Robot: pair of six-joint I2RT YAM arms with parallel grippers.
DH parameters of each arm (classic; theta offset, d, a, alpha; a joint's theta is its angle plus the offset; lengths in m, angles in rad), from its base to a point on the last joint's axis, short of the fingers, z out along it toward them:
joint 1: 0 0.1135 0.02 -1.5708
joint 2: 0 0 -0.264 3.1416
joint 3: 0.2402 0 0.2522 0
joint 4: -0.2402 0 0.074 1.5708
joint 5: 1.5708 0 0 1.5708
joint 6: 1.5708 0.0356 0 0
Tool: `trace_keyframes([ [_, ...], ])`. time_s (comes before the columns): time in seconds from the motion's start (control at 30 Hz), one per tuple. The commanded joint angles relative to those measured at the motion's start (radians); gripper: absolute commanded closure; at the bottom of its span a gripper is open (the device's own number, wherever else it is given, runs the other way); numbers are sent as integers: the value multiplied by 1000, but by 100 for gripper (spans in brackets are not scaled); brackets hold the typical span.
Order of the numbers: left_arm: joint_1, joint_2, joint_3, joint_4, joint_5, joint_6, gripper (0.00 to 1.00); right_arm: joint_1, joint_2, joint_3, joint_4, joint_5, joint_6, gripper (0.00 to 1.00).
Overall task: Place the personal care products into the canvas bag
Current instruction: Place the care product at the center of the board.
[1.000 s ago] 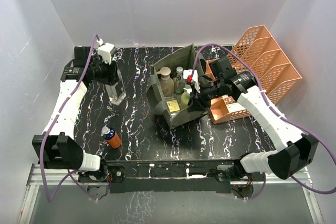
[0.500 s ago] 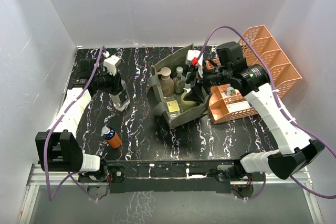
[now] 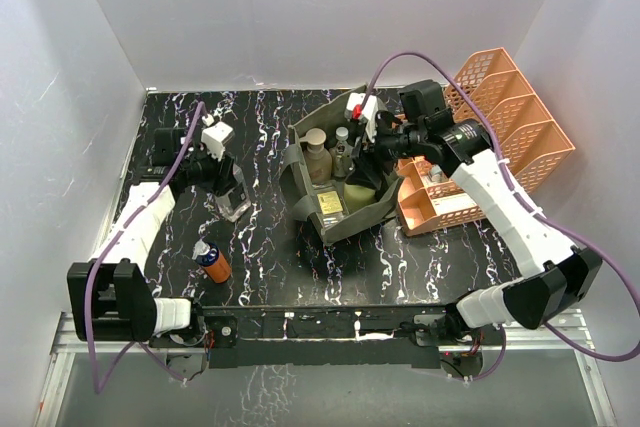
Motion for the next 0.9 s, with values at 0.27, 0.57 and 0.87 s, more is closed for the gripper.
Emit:
trace_keyframes([
  [0.27, 2, -113, 51, -27, 86, 8, 23, 62, 82, 2, 27, 193, -77, 25],
  [0.57, 1, -49, 341, -71, 145, -155, 3, 149, 120, -52, -14, 273, -203, 24],
  [0.87, -113, 150, 536, 29, 295, -465, 12, 185, 158, -97, -82, 288, -263, 20],
])
